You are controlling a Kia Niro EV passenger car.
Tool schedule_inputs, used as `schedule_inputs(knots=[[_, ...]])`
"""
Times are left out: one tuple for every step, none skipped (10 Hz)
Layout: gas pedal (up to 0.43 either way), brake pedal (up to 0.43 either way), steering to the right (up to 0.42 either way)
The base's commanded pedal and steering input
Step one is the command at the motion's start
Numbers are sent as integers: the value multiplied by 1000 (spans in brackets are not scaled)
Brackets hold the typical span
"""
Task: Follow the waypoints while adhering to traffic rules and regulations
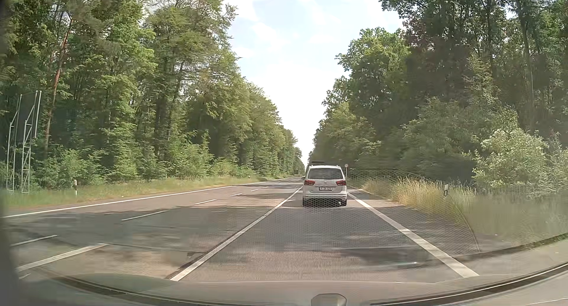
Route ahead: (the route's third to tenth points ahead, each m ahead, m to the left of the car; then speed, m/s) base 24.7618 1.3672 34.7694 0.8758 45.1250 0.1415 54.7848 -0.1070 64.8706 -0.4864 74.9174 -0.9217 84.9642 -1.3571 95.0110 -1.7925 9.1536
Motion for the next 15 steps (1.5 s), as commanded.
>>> schedule_inputs(knots=[[177,37,38],[177,37,32],[177,37,29],[189,37,25],[189,37,20],[189,37,16],[189,37,14],[189,37,13],[189,37,11],[189,37,11],[189,37,11],[189,37,10],[189,37,8],[177,37,4],[177,37,3]])
